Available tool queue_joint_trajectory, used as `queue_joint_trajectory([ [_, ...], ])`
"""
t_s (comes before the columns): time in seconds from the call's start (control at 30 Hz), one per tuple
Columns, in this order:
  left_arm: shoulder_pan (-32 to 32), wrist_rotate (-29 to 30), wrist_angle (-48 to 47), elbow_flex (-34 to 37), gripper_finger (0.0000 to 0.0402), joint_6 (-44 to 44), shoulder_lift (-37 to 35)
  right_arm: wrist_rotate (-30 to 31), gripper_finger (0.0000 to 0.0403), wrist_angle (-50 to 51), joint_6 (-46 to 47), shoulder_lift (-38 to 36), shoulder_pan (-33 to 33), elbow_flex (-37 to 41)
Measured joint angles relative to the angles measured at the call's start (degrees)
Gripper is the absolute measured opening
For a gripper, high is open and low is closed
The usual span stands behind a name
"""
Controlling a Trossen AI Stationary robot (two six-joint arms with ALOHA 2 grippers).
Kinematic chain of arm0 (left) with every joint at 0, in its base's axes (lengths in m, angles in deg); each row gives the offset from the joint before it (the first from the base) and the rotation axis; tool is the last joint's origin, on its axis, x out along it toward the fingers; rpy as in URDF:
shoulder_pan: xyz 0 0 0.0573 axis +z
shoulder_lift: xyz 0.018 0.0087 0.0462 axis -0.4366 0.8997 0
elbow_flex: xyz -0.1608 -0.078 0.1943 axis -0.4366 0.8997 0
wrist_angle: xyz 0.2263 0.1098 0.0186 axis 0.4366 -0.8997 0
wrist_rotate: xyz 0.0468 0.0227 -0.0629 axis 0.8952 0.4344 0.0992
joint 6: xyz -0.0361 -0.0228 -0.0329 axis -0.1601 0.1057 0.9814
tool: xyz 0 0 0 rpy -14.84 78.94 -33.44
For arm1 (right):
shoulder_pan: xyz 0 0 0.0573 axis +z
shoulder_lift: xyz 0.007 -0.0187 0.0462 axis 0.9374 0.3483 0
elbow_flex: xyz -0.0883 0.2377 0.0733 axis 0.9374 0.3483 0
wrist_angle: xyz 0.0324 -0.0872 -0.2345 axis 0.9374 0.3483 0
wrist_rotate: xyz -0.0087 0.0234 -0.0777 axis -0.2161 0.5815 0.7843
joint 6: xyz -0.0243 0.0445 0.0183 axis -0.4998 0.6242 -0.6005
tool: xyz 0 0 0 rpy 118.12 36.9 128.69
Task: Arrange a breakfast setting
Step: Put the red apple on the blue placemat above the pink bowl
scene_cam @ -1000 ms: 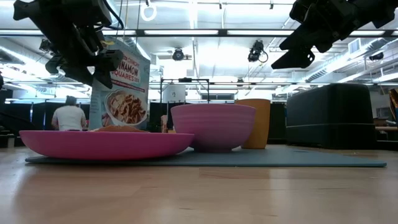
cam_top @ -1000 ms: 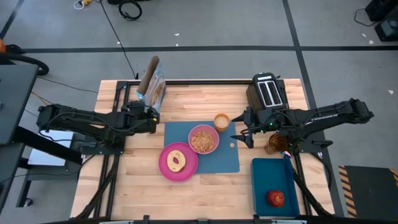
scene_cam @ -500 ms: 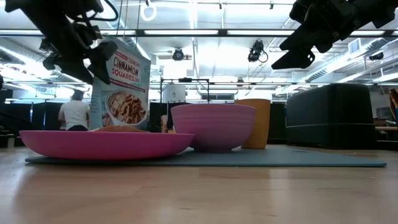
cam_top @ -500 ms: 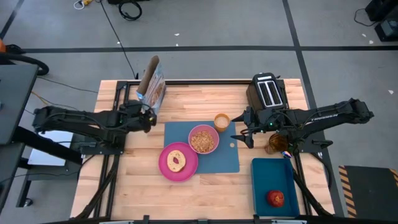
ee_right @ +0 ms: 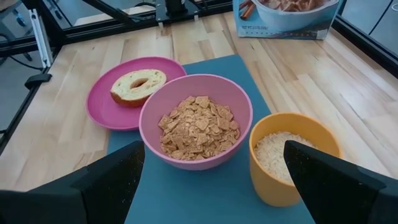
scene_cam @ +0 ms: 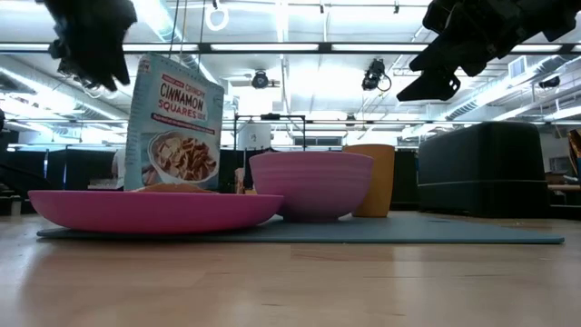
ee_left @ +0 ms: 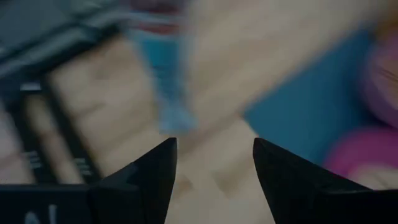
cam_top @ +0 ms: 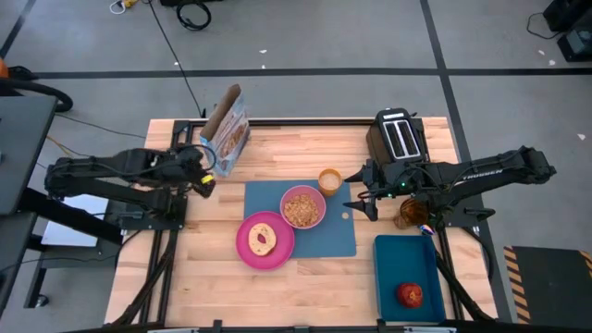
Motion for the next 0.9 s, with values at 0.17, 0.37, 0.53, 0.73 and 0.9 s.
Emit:
queue_joint_trajectory([
  [0.17,-2.51,-14.51,0.02,-4.74,0.022,-5.94,0.0,-0.04,0.0393,0.03,0.09,0.0,0.0,0.0],
  [0.37,-14.33,-22.66,5.22,-5.07,0.022,-5.58,0.96,-0.07,0.0393,0.26,0.11,0.0,0.0,0.0],
  [0.53,-28.13,-17.34,21.91,-5.07,0.0219,-12.65,5.6,-0.07,0.0393,0.31,-0.14,0.01,0.38,-0.03],
  [0.73,-38.66,-4.02,35.6,-5.07,0.0219,-24.25,15.51,3.58,0.0382,15.64,4.34,3.04,9.91,-10.96],
  [0.9,-40.74,4.45,35.85,-5.01,0.0219,-24.67,23.63,8.35,0.0362,32.47,17.05,13.35,21.93,-24.31],
])
